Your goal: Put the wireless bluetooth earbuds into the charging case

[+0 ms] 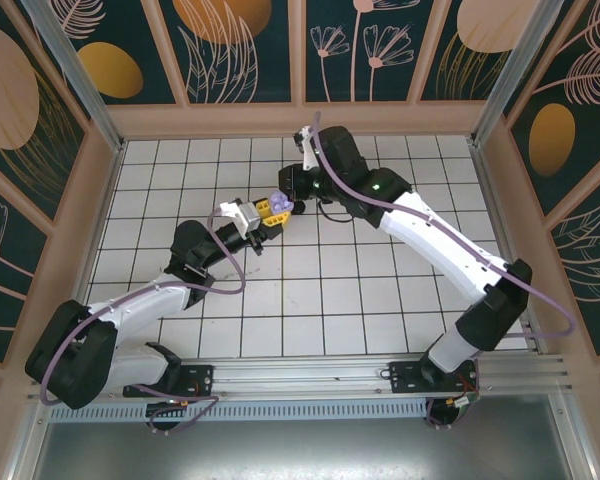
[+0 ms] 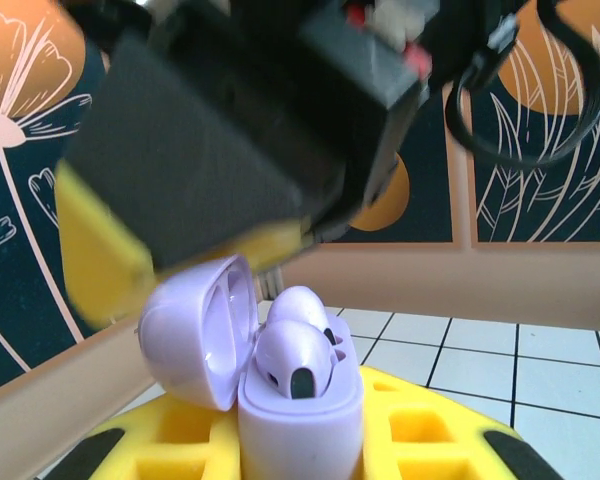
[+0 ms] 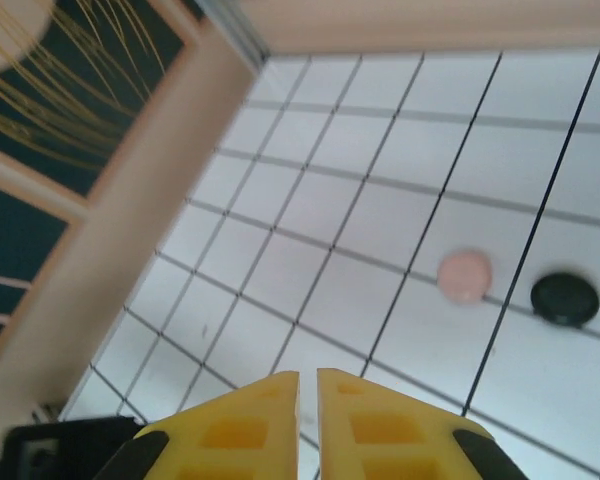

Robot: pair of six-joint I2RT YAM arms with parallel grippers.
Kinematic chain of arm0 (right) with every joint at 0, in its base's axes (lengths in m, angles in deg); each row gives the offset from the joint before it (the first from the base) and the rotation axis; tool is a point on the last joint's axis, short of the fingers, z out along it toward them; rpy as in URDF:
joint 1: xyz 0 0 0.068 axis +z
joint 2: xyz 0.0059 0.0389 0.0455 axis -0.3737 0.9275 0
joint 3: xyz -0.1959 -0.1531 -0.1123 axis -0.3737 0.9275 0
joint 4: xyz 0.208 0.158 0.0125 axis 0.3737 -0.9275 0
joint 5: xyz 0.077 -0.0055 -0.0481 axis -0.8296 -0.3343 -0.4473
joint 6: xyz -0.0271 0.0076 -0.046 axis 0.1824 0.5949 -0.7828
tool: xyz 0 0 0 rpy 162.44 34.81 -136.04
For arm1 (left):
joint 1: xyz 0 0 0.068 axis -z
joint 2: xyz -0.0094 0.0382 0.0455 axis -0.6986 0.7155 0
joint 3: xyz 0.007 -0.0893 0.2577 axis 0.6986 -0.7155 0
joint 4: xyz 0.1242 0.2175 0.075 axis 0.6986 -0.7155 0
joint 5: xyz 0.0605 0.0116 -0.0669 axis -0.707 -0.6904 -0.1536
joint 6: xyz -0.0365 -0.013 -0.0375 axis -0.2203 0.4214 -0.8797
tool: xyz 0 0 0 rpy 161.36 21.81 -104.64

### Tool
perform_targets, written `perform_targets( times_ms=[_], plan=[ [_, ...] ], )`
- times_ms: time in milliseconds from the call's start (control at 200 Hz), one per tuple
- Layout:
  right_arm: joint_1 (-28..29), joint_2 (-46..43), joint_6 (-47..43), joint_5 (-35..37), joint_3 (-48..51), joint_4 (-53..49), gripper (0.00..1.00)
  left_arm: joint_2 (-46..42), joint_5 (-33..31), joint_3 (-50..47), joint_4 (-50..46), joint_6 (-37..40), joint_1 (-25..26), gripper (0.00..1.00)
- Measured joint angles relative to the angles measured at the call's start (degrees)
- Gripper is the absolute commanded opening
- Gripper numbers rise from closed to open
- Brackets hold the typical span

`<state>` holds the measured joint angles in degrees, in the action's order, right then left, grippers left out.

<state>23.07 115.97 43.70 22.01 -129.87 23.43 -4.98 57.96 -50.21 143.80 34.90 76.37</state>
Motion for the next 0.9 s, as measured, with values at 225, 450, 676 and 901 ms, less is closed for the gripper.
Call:
perform_targets(
  times_ms=[225,450,676,901],
  plan=[
    [0.24,-1.84,0.15,-2.67,1.81,-1.55,0.07,1.09,0.2,-0.04,-1.27,0.42,0.24,0.0],
    [1.75,-10.27,2.29,-1.97,10.78,-0.31,0.13,3.13,0.44,1.01,-2.43,-0.74,1.18,0.0],
    [-2.56,-20.31,7.74,3.67,19.19,0.52,0.35,7.74,-3.78,5.35,-4.59,-7.23,0.5,0.0],
    [-7.23,-27.04,11.74,7.72,30.71,2.56,0.44,18.21,-6.01,7.02,-11.06,-20.0,0.52,0.0]
  ],
)
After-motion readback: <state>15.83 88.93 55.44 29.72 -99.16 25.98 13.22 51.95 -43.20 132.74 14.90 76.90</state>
